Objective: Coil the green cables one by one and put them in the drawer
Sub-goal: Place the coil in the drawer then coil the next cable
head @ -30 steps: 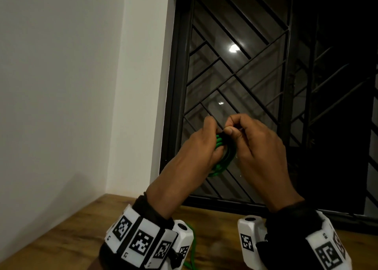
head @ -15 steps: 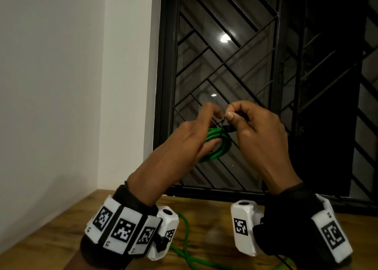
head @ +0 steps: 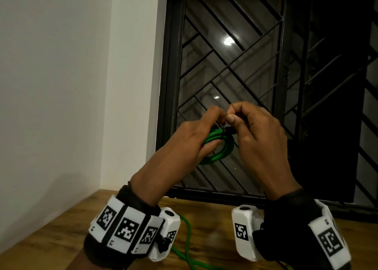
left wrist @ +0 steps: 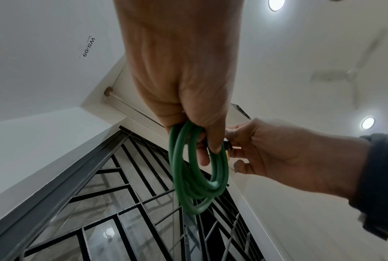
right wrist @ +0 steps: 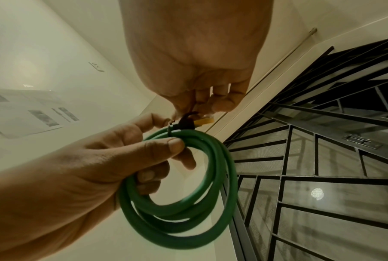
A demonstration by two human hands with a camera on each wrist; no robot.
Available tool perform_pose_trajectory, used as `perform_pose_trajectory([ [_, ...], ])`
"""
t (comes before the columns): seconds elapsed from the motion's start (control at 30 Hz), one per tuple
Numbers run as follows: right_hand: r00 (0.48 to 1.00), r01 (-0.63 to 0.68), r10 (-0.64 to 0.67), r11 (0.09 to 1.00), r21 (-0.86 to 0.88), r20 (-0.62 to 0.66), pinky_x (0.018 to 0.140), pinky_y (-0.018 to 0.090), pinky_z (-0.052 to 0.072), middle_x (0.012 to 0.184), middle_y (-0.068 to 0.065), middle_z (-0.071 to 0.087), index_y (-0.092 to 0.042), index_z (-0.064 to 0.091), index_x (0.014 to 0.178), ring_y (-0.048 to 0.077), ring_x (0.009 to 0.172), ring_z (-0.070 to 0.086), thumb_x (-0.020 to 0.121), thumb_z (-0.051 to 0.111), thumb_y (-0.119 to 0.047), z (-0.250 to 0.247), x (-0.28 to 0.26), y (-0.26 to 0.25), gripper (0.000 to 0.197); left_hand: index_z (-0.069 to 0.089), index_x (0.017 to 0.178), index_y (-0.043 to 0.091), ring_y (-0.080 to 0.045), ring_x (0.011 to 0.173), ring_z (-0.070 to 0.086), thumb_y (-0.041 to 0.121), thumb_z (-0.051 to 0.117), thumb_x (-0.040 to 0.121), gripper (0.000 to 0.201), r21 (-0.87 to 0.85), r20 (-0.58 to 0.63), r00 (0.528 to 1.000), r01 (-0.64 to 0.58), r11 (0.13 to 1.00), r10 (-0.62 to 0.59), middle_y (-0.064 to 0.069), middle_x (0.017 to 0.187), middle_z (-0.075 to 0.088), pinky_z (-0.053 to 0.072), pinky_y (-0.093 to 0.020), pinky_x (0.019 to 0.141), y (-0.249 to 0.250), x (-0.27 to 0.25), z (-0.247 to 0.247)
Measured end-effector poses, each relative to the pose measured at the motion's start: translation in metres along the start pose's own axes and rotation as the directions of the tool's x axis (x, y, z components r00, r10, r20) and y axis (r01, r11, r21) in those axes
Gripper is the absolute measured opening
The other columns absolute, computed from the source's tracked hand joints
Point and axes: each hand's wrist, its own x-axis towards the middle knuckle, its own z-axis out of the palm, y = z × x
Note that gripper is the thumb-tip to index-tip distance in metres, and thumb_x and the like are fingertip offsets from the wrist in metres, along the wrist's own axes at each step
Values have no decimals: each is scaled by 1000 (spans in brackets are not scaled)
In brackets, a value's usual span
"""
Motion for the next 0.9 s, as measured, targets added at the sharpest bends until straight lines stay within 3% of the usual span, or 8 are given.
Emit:
perform_pose_trajectory([
  [0.1, 1000, 20, -19, 1000, 14, -22, 69, 42, 51, 87, -14, 61, -32, 58, 91, 13, 89, 60, 96, 48, -34, -2, 1, -1, 12, 43, 125, 19, -3, 83, 58, 22, 59, 98, 32, -8, -11, 1000, -7, 1000, 7, 1, 103, 63, 45, -9, 71, 1, 0, 2],
  [0.23, 999, 35, -35, 999, -4, -28, 69, 41, 50, 86, -13, 61, -34, 55, 89, 13, 88, 59, 96, 47, -35, -4, 3, 2, 10, 42, 114, 17, -3, 75, 59, 24, 62, 97, 27, -78, -62, 997, 43, 996, -47, 10, 93, 56, 48, -15, 67, 4, 0, 6],
  [0.3, 998, 47, -46, 998, 28, -32, 69, 45, 51, 84, -11, 61, -32, 56, 90, 16, 86, 61, 98, 48, -34, -4, 4, 5, 12, 49, 110, 15, -4, 81, 63, 24, 68, 92, 27, -192, -142, 987, 46, 980, -74, 9, 92, 60, 52, -17, 69, 5, 1, 6],
  [0.4, 997, 47, -43, 996, 70, -65, 66, 50, 52, 81, -9, 60, -28, 57, 91, 17, 79, 61, 101, 49, -29, -4, 6, 9, 13, 59, 106, 14, -9, 81, 67, 28, 74, 85, 29, -439, -201, 963, 75, 895, -179, 5, 96, 67, 58, -29, 67, 7, 2, 3],
  [0.5, 995, 74, -68, 994, 82, -76, 66, 50, 52, 83, -11, 60, -28, 57, 92, 18, 81, 61, 100, 49, -26, -3, 7, 9, 12, 59, 114, 18, -9, 64, 63, 30, 71, 84, 34, -592, -111, 960, 145, 793, -258, -3, 93, 66, 58, -33, 52, 10, 2, 4],
  [0.67, 989, 140, -141, 989, -39, -31, 67, 36, 46, 91, -16, 61, -30, 60, 97, 13, 89, 53, 100, 54, -25, -4, 3, 6, 9, 49, 126, 30, -14, 68, 65, 27, 63, 94, 36, -483, -14, 969, 209, 850, -246, 3, 92, 64, 59, -29, 55, 7, 0, 6],
  [0.77, 989, 148, -149, 988, -34, -24, 67, 30, 43, 89, -19, 59, -30, 61, 96, 10, 89, 51, 99, 55, -25, -2, 2, 3, 9, 53, 124, 31, -13, 73, 66, 27, 59, 97, 28, -443, -42, 958, 237, 865, -284, 7, 100, 66, 61, -37, 60, 2, -1, 6],
  [0.9, 988, 150, -151, 987, 64, 16, 67, 39, 50, 90, -13, 62, -27, 61, 93, 11, 85, 60, 95, 52, -26, 4, 2, -1, 10, 61, 116, 30, -10, 78, 68, 27, 61, 96, 20, -374, -126, 940, 252, 893, -318, 11, 104, 67, 61, -37, 59, -3, -3, 5],
])
